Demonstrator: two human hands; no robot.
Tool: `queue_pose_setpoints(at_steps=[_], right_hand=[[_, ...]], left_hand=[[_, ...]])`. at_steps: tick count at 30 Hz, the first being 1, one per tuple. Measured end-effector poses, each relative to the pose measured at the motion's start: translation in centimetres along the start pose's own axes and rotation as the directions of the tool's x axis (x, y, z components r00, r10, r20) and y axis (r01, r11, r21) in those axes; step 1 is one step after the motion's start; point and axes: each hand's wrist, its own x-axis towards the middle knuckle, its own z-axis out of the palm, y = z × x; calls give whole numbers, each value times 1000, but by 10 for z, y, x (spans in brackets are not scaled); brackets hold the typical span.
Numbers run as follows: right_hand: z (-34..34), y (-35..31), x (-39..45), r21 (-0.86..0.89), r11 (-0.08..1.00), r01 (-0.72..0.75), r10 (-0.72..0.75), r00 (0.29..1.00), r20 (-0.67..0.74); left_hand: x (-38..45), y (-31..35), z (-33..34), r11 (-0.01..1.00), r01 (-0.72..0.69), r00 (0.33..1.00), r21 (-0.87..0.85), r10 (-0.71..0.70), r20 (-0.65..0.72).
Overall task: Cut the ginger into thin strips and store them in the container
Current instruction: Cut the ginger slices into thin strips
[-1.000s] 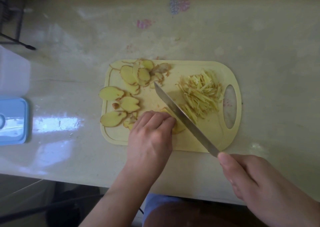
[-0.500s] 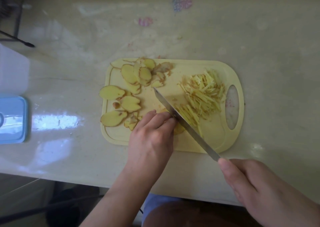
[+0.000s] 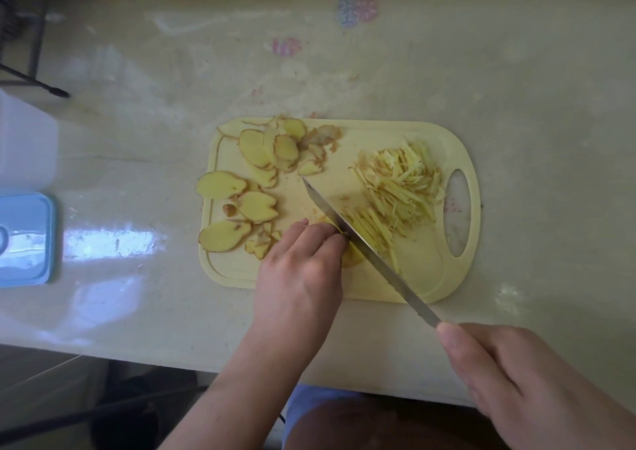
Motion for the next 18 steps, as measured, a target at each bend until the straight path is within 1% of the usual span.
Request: queue_pose_setpoints(at_steps=[3, 6, 11, 14, 18], right_hand=[[2, 4, 6, 20, 1000, -7, 6, 999, 38], [6, 6, 21, 72, 996, 48, -53, 995, 79], [3, 2, 30, 37, 993, 113, -114, 993, 38], [0, 5, 15, 48, 996, 70, -73, 996, 51], [-2, 5, 3, -19, 1000, 15, -14, 998, 55]], left_hand=[[-1, 0, 2, 1000, -1, 1000, 8, 1, -25], [-1, 1, 1, 1000, -1, 999, -3, 1, -45], [-1, -1, -1, 1000, -5, 1000, -16, 5, -29], [-1, 0, -1, 1000, 7, 1000, -18, -7, -16], [-1, 3, -3, 1000, 20, 999, -18, -20, -30]])
